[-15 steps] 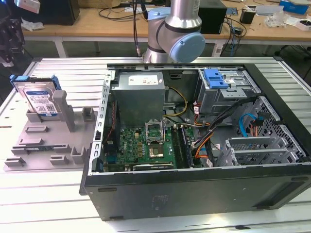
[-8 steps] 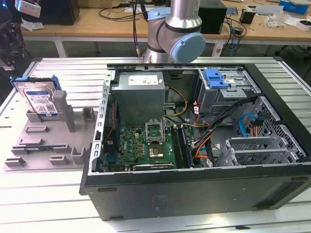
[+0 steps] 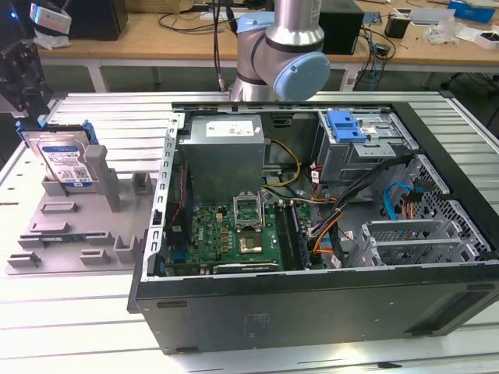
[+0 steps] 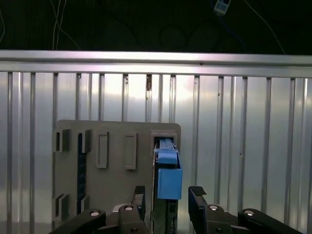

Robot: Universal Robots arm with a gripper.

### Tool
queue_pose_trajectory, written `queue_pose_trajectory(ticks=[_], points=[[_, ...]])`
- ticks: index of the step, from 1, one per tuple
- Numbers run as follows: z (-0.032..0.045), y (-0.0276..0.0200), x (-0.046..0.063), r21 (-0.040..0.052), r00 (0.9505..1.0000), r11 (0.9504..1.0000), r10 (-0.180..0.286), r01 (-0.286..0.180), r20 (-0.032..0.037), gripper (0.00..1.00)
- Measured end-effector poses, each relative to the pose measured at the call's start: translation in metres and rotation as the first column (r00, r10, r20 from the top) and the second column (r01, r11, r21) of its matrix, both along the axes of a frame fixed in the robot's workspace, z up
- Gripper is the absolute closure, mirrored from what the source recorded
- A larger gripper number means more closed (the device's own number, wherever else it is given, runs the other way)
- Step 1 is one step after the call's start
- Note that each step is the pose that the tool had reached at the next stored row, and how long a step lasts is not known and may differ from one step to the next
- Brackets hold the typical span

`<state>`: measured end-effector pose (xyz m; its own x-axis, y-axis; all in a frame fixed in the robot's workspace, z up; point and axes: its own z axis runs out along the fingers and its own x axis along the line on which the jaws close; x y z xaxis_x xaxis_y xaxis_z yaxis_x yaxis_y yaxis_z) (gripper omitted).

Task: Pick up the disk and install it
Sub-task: 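Pick up the disk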

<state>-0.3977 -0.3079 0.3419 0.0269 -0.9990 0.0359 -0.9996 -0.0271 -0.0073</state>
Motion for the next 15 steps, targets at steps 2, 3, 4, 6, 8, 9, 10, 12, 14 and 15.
queue_pose_trajectory(ticks=[2,3,4,6,8,9,10,12,14,15], points=[[-0.0038,-0.001,0.0,-0.0001,1.0,1.0,0.002,-0.002,-0.0036,0.52],[-0.0051,-0.0012,0.0,0.0,1.0,1.0,0.003,-0.003,-0.0041,0.52],[-0.0064,-0.0014,0.0,0.0001,1.0,1.0,0.004,-0.004,-0.0047,0.52],[-0.0097,-0.0015,0.0,0.0006,1.0,1.0,0.005,-0.005,-0.0058,0.52],[-0.0122,-0.0015,0.0,0.0016,1.0,1.0,0.006,-0.006,-0.0061,0.52],[-0.0134,-0.0015,0.0,0.0022,1.0,1.0,0.006,-0.006,-0.006,0.52],[-0.0149,-0.0016,0.0,0.0027,1.0,1.0,0.007,-0.007,-0.0061,0.52],[-0.0165,-0.0015,-0.002,0.0029,1.0,1.0,0.007,-0.007,-0.0061,0.52],[-0.0181,-0.0013,-0.004,0.0031,1.0,1.0,0.007,-0.007,-0.0059,0.52],[-0.0193,-0.0013,-0.004,0.0036,1.0,1.0,0.007,-0.007,-0.0059,0.52]])
